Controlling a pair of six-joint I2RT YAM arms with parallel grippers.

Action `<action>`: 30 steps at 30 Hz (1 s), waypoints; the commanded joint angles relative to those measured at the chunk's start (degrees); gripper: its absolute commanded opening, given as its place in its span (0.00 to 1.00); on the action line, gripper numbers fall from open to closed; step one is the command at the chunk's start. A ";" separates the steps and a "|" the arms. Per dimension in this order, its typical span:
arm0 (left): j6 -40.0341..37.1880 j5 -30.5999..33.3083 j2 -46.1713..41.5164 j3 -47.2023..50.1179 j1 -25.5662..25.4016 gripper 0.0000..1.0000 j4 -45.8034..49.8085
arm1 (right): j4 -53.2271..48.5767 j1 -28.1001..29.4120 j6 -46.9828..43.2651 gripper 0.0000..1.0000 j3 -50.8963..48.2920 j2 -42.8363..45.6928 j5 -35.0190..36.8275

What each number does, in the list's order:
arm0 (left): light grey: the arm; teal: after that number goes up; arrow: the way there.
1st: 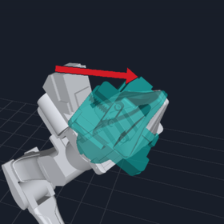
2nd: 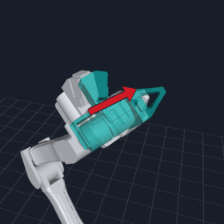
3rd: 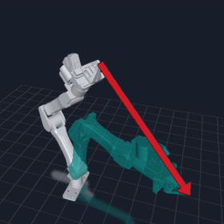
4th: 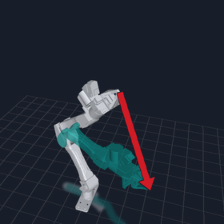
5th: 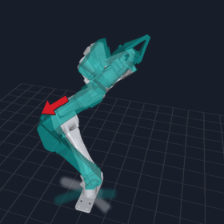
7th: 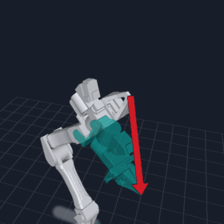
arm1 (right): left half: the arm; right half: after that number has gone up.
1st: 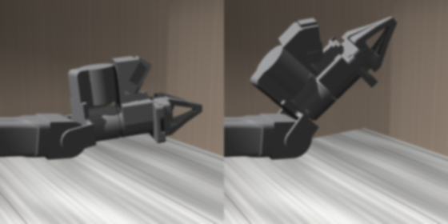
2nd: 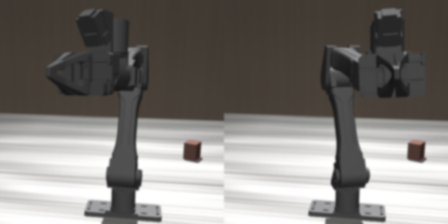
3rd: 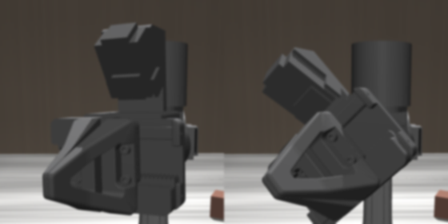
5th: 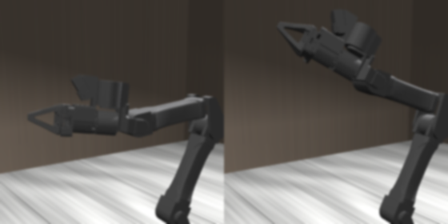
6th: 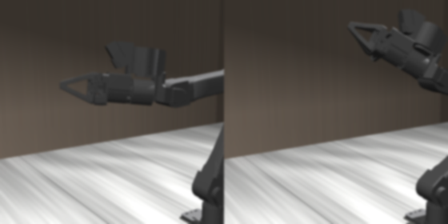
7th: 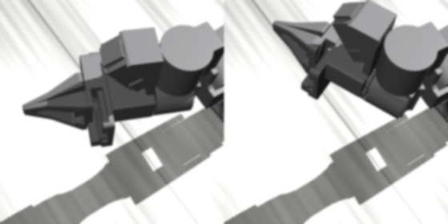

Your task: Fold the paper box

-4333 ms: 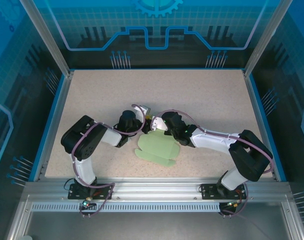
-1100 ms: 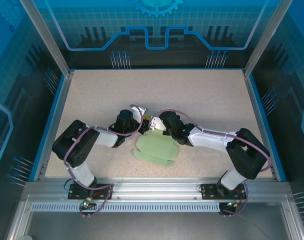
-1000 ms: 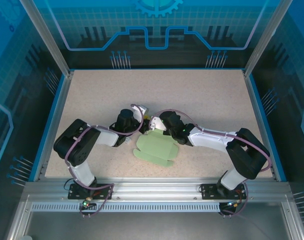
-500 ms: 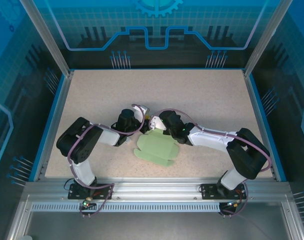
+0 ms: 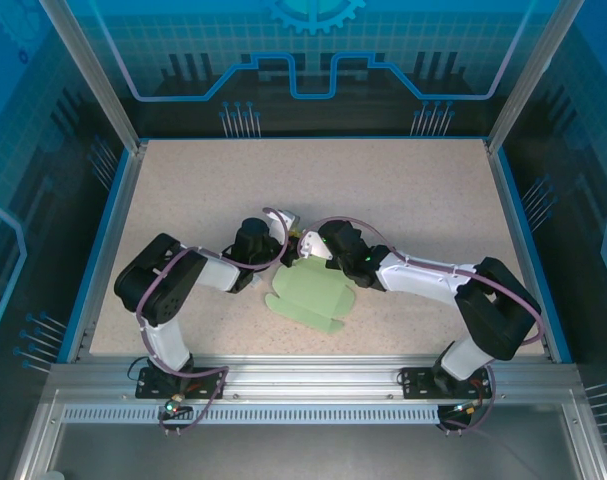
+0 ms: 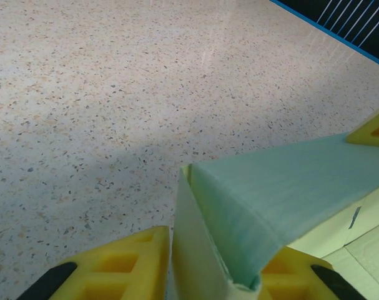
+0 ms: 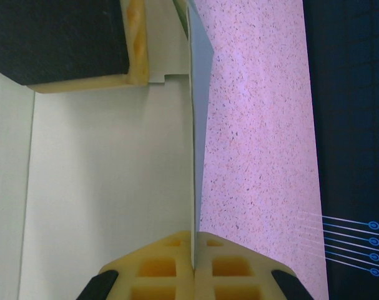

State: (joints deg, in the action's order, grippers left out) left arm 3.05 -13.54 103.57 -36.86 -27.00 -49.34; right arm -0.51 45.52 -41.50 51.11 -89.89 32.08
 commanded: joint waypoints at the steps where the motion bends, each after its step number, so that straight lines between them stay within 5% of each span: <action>1: 1.39 7.18 -0.28 -0.31 2.31 0.27 0.95 | -5.89 1.74 0.91 0.01 0.54 2.39 -0.73; 18: -0.47 18.60 -3.36 0.45 1.72 0.35 4.08 | -21.31 2.73 5.33 0.01 7.06 2.17 -1.29; 30: -1.11 18.29 -6.07 1.54 0.42 0.40 2.50 | -22.29 2.40 7.48 0.01 7.41 0.59 -4.36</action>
State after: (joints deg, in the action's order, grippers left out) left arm 2.39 -3.99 99.04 -35.77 -28.21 -46.94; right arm -14.22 46.76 -34.04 58.63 -89.69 30.55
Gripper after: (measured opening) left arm 0.409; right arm 0.057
